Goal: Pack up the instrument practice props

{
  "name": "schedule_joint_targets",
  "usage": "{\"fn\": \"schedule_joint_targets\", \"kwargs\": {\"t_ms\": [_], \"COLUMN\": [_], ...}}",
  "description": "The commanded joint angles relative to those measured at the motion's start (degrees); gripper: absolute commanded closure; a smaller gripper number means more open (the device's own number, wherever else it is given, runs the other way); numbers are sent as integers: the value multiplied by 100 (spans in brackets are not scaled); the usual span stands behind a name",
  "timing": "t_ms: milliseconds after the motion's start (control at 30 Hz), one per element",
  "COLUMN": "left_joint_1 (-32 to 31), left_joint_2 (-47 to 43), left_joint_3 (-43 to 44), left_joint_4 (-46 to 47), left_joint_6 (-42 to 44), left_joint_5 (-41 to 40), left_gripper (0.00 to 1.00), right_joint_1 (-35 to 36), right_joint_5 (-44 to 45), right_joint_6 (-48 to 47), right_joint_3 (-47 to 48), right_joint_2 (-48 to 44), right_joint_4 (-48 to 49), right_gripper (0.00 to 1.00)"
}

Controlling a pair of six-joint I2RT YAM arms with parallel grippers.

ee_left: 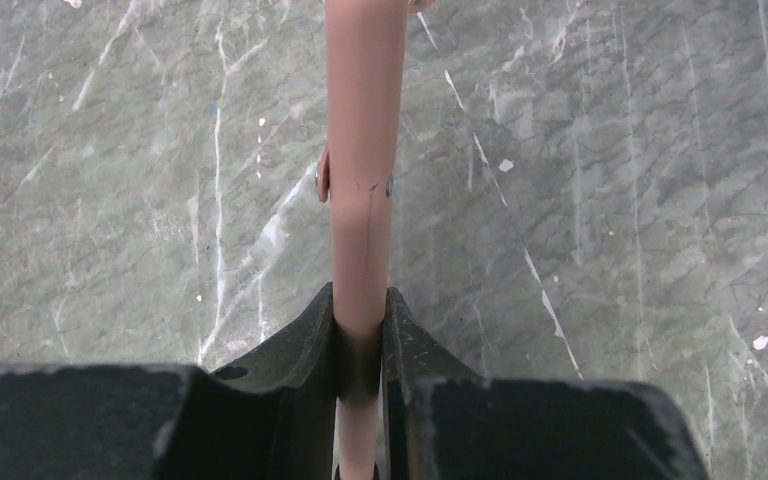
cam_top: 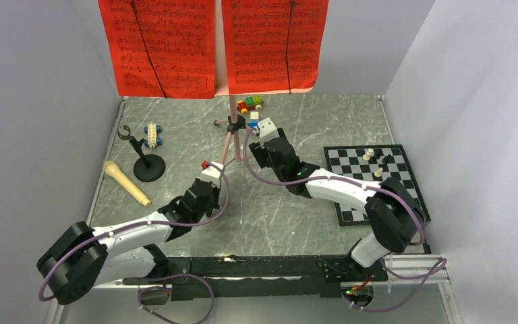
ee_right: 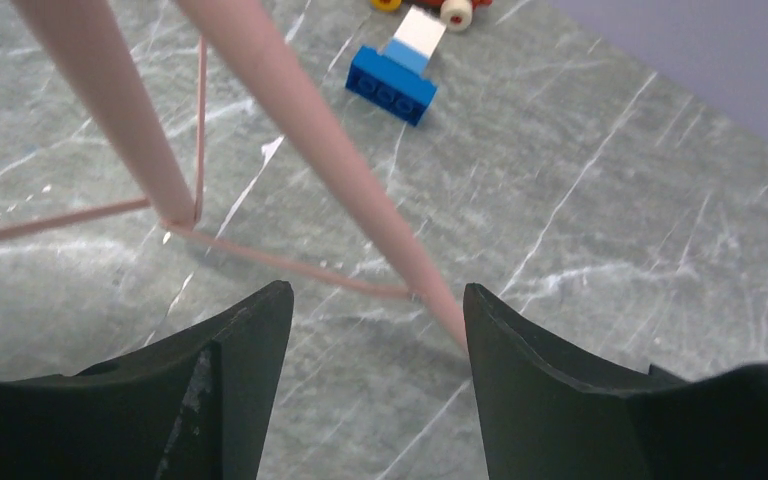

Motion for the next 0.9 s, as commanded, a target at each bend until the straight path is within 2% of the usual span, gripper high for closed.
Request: {"fn": "schedule_joint_targets", "kwargs": {"t_ms": [0, 100, 233, 433, 600, 633, 867], "left_joint_1": [-106, -138, -191, -216, -219, -219, -228], "left_joint_2": [-145, -143, -146, -163, -221, -247, -571], "left_joint_3": [-98, -94, -85, -80, -68, -70, -25], "left_joint_4": [-310, -338, -372, -404, -501, -529, -897], "left_joint_6": [-413, -416, -419, -402, -428, -439, -543], "left_joint_5": [130, 138, 118, 63, 79, 99, 147], "left_gripper": [100, 100, 100, 100, 100, 100, 100], "right_joint_1": [-8, -9, -8, -3, 86, 117, 478], "right_joint_5": [239, 196, 186, 295, 432, 492, 850], "right_joint_6": [-763, -1143, -1494, -1669, -1573, -1550, -1145], "right_joint_3": [531, 679, 805, 815, 663, 611, 464], "right_joint_2": [400, 689, 1013, 1125, 964, 906, 553], "right_joint_4": [664, 848, 930, 1001, 834, 808, 222], "right_gripper": [34, 39, 51, 80, 98, 100, 100]}}
